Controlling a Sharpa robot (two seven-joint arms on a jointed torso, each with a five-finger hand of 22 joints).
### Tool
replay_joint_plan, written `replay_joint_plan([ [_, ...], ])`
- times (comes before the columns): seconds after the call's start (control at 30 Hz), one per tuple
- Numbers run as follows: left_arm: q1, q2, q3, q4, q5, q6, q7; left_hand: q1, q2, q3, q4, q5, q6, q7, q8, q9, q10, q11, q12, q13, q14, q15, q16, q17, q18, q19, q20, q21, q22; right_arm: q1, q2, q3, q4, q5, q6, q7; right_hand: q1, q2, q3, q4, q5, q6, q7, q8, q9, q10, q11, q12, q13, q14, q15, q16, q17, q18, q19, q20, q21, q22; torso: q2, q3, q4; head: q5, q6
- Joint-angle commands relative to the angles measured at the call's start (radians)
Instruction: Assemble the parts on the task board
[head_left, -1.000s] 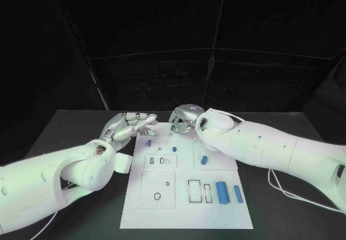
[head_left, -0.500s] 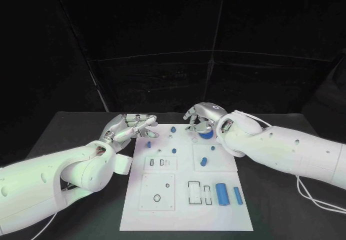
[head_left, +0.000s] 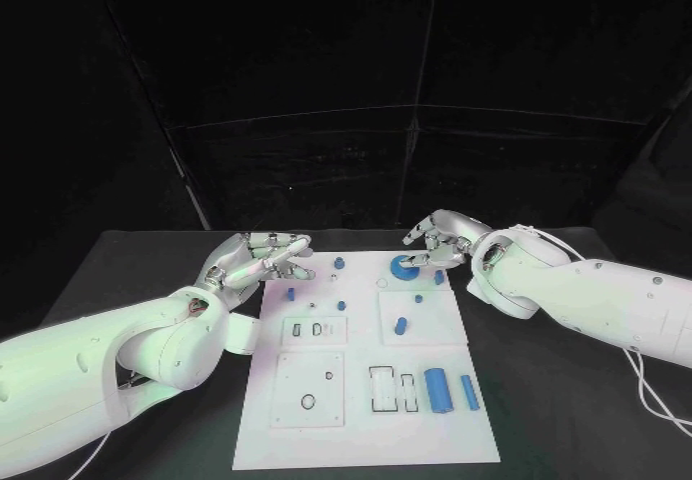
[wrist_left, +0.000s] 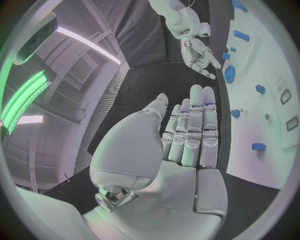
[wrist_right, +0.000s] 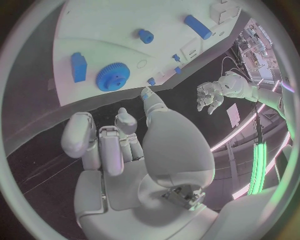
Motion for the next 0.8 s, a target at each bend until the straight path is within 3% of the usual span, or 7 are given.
replay_joint_plan([
  [0.03,0.001,0.003,0.001,-0.003,0.003,0.021,0.010,0.006,0.005,0.001,-0.006,0.002,0.000,0.005,-0.004,-0.001,0.002,0.005,-0.003,-0.001,-0.005,-0.001,-0.006,0.001,0.003,0.002,0.002,-0.005,-0.002,0.002,0.005,0.000,-0.006,-0.008,0.073,-0.063,0.023,-0.008,-0.017,0.013,0.004,-0.012,0.002,0.007,-0.001,0.010,0.003,0.037,0.047,0.075,0.010,0.013,0.096,-0.016,0.013,0.001,0.013,0.023,0.001,-0.0003,0.0038,-0.005,-0.003],
  [0.3,0.001,0.009,0.001,-0.011,0.003,0.025,0.011,0.006,0.006,0.002,-0.007,0.002,0.000,0.005,-0.004,-0.001,0.003,0.005,-0.004,-0.001,-0.005,-0.001,-0.006,0.001,0.003,0.002,0.002,-0.005,-0.002,0.001,0.033,0.000,-0.034,-0.058,0.108,-0.129,0.068,0.003,-0.024,0.021,0.027,-0.030,0.007,0.015,-0.002,0.022,0.008,0.078,0.102,0.078,0.014,0.024,0.121,-0.024,0.030,0.007,0.039,0.068,0.001,-0.0010,0.0043,-0.008,-0.009],
  [0.8,0.001,0.011,0.001,-0.016,0.003,0.025,0.011,0.006,0.006,0.002,-0.007,0.002,0.001,0.005,-0.004,-0.001,0.003,0.005,-0.004,-0.001,-0.005,-0.001,-0.006,0.002,0.003,0.002,0.002,-0.006,-0.002,0.001,0.061,0.000,-0.063,-0.079,0.139,-0.155,0.102,0.022,-0.019,0.012,0.028,-0.027,0.006,0.028,0.001,0.037,0.008,0.106,0.140,0.080,0.015,0.030,0.136,-0.027,0.036,0.008,0.049,0.084,0.001,-0.0026,0.0041,-0.010,-0.013],
])
